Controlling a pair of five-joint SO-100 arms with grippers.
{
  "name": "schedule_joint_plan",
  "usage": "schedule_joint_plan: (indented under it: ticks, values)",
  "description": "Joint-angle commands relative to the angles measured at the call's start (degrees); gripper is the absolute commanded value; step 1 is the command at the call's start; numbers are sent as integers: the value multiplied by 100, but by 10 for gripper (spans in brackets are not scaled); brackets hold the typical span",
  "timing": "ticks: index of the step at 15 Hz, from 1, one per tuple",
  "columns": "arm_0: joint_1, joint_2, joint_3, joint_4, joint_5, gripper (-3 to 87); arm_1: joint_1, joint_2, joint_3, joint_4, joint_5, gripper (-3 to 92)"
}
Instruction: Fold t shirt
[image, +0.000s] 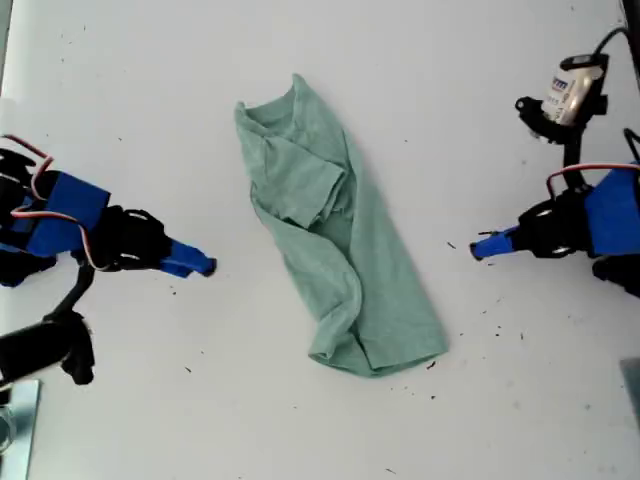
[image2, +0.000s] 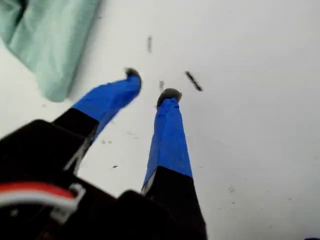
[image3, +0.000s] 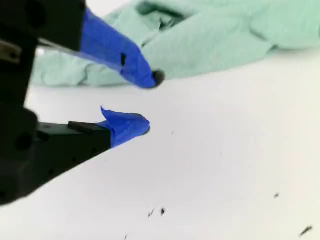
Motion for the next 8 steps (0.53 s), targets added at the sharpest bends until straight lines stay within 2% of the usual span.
schedule_joint_plan:
  ticks: [1,3,4,6,8]
  values:
    - [352,-2997,-4113,1028,563,240,-396,-2760,-3111,202,-35,240]
    - [510,-5643,-7980,2549,923,256,-659,-4755,-5370,1134,-62,274]
    - [519,-6645,-9325,2883,1011,256,-773,-5432,-6073,1433,-62,276]
    - [501,-7295,-9571,2531,1063,257,-932,-5897,-6267,1450,141,269]
    - [536,-7620,-9580,2197,1116,254,-1099,-5977,-5941,1028,299,264]
